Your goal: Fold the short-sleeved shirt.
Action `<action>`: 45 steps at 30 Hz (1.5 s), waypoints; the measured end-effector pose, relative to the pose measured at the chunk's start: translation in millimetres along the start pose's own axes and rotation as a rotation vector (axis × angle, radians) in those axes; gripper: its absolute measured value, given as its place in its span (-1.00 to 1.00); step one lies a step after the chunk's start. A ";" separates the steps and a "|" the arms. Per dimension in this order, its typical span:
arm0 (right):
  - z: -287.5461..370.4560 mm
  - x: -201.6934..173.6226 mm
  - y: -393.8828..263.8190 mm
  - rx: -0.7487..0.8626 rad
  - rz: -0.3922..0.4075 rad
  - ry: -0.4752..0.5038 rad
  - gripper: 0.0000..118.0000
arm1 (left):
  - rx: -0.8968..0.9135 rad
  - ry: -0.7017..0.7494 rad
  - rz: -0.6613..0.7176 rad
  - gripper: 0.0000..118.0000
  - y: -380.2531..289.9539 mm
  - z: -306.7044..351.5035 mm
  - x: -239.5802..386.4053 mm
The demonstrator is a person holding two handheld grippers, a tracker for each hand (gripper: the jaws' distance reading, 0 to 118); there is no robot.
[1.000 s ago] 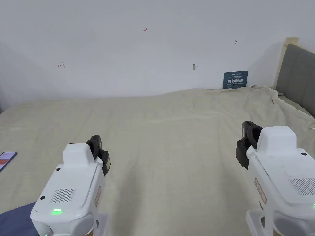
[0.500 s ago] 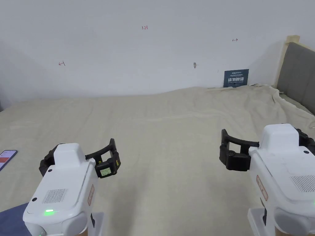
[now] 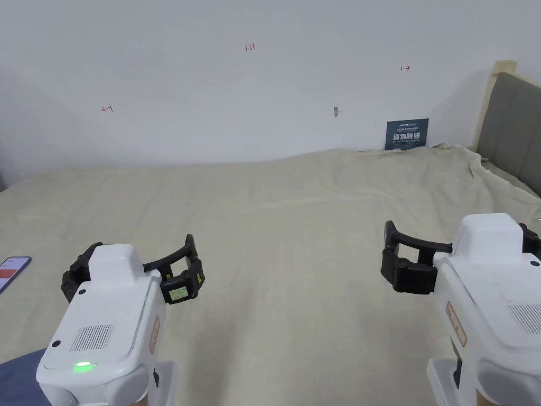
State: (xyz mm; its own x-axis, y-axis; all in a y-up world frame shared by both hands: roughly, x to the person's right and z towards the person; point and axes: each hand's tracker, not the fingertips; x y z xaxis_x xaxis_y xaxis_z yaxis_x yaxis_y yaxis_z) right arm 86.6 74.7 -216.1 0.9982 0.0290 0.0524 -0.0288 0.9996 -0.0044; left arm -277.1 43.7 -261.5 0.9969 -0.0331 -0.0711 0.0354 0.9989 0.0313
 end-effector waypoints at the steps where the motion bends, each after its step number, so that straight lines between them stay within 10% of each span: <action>1: 0.4 -0.2 0.1 0.002 0.000 -0.002 1.00 | 0.000 -0.002 -0.003 1.00 0.0 0.1 0.0; 45: -4.4 -4.2 -0.3 0.014 0.012 0.000 1.00 | 0.014 -0.005 -0.014 1.00 2.7 -3.1 -4.2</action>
State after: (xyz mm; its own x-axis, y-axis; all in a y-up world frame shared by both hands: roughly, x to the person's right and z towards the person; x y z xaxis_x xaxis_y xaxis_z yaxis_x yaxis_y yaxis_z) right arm 82.7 74.3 -220.7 0.9978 0.0405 0.0528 -0.0410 0.9991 0.0094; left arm -281.4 46.7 -264.2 0.9967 -0.0473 -0.0663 0.0503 0.9978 0.0439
